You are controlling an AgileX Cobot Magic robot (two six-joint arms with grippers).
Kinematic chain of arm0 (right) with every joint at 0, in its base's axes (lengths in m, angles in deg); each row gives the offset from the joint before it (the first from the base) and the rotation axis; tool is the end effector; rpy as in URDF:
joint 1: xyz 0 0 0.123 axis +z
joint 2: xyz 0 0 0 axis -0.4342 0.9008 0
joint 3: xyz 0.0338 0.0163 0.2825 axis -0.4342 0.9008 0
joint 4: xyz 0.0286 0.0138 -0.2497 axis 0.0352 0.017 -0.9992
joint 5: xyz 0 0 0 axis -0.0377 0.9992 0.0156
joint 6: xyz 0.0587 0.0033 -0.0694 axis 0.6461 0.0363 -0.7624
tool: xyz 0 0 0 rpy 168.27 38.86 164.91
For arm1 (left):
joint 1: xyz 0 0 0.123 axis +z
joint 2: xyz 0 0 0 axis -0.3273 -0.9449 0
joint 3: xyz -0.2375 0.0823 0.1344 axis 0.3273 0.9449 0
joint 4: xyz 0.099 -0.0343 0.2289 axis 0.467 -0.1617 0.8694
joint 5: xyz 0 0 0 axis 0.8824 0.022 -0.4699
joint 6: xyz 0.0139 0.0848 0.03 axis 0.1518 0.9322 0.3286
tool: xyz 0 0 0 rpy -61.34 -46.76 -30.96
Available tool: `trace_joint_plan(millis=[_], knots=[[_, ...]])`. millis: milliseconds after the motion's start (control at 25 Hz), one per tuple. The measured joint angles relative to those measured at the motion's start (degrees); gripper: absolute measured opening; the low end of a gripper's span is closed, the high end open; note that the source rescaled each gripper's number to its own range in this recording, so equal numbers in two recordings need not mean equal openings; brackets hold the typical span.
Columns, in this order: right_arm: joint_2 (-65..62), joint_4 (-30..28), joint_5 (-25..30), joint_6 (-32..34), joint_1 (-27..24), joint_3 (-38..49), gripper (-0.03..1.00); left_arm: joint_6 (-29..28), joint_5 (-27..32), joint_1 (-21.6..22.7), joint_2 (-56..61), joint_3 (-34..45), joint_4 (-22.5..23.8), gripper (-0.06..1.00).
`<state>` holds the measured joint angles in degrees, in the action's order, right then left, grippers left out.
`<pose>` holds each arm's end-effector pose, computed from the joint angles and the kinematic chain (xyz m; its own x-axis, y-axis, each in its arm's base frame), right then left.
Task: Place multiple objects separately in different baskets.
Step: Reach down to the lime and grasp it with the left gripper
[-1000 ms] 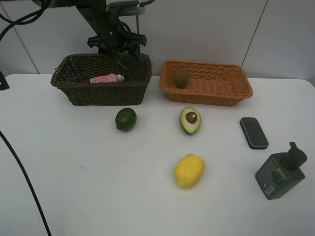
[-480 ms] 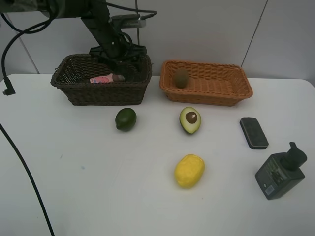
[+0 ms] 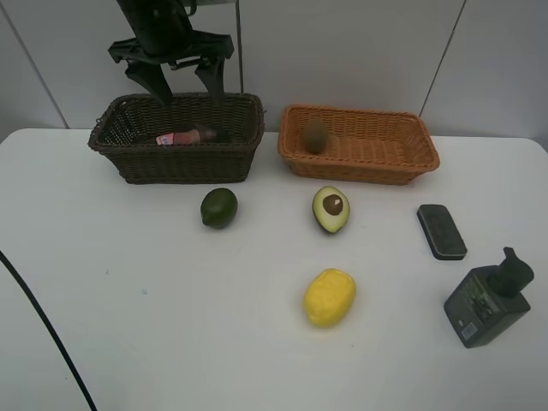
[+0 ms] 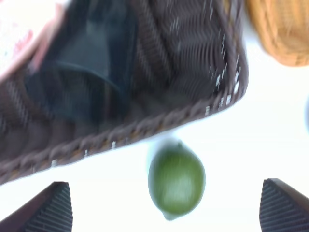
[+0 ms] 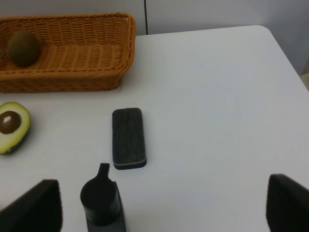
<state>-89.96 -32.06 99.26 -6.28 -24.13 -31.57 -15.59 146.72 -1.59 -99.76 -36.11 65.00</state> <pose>-0.0056 -0.0119 0.2774 -0.4492 0.0284 -0.8930 0.1056 0.9942 -0.0215 0.4220 -0.1703 0.2697 -0.9351 0.1971 -0.2945 0.2494 0.9564 -0.1521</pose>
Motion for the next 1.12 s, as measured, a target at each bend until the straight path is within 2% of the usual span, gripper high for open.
trace_joint_plan(millis=[200, 360, 480, 600, 760, 1120], knots=[[0.0, 0.0, 0.0, 0.0, 0.0, 0.0, 1.0, -0.39, 0.01, -2.29, 1.89, 7.23, 0.05, 1.0], [0.0, 0.0, 0.0, 0.0, 0.0, 0.0, 1.0, 0.8, 0.14, -6.85, 2.36, 14.31, 0.34, 1.0], [0.0, 0.0, 0.0, 0.0, 0.0, 0.0, 1.0, 1.03, 0.19, -9.52, 2.06, 17.76, 2.62, 1.0], [0.0, 0.0, 0.0, 0.0, 0.0, 0.0, 1.0, 1.03, -0.2, -10.13, 1.32, 19.09, 4.96, 1.0], [0.0, 0.0, 0.0, 0.0, 0.0, 0.0, 1.0, 1.03, -3.72, -10.08, -0.19, 19.17, 8.28, 1.0], [0.0, 0.0, 0.0, 0.0, 0.0, 0.0, 1.0, -1.12, -14.22, -10.08, -7.18, 19.24, 7.53, 1.0]])
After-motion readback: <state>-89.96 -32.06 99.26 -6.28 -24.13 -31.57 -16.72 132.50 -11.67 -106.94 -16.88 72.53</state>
